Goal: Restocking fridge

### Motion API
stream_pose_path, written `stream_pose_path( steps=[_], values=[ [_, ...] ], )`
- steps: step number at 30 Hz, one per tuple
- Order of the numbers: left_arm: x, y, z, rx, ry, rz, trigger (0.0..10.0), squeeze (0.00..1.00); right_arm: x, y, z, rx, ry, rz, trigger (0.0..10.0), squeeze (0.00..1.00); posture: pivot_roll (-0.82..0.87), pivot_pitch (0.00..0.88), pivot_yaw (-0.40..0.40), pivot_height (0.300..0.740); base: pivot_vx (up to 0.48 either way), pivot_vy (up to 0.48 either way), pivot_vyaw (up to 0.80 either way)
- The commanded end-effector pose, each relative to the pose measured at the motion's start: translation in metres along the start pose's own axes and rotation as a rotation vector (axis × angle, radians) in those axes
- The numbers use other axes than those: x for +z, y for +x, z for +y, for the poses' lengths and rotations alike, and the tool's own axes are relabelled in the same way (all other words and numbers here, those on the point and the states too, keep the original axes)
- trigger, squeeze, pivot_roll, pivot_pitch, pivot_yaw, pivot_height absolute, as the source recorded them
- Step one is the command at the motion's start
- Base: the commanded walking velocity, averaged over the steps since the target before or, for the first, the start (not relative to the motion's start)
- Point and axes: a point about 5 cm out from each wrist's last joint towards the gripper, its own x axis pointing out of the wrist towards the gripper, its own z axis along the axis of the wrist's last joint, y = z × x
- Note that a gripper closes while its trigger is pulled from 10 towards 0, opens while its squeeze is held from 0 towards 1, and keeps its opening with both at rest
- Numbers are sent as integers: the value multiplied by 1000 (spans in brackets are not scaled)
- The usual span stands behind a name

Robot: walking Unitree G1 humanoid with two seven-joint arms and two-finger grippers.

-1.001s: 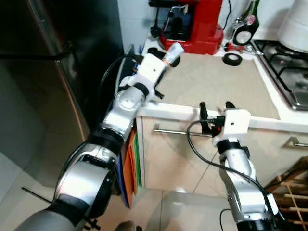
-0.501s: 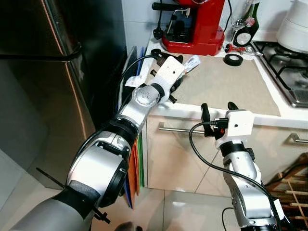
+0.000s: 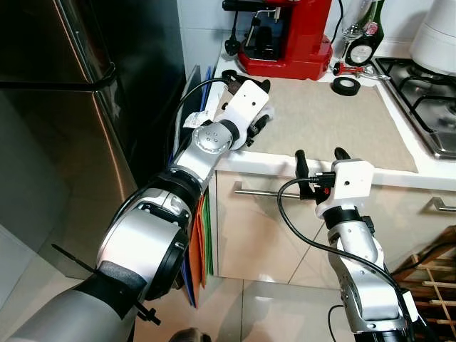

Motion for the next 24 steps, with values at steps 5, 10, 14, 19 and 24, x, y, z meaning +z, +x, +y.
stream_pose_path(
  steps=[5,10,14,19,24],
  values=[
    [7,2,2,5,-3,-19,10000,1000,0,3,1,9,-11,4,10000,0,43,28,34,740,0,0,0],
    [16,-2,11,30,-69,-98,10000,0,-1,2,2,14,-11,4,10000,0,45,29,38,740,0,0,0],
    [23,-13,19,50,-122,-210,10000,0,-2,-1,0,6,-11,7,10000,0,46,29,47,740,0,0,0],
    [0,-77,32,121,-168,-321,10000,0,-9,-7,-9,-58,13,42,10000,0,79,28,40,740,0,0,0],
    [-29,-114,35,178,-137,-275,10000,0,-10,-5,-12,-62,13,45,10000,0,113,18,25,740,0,0,0]
  ],
)
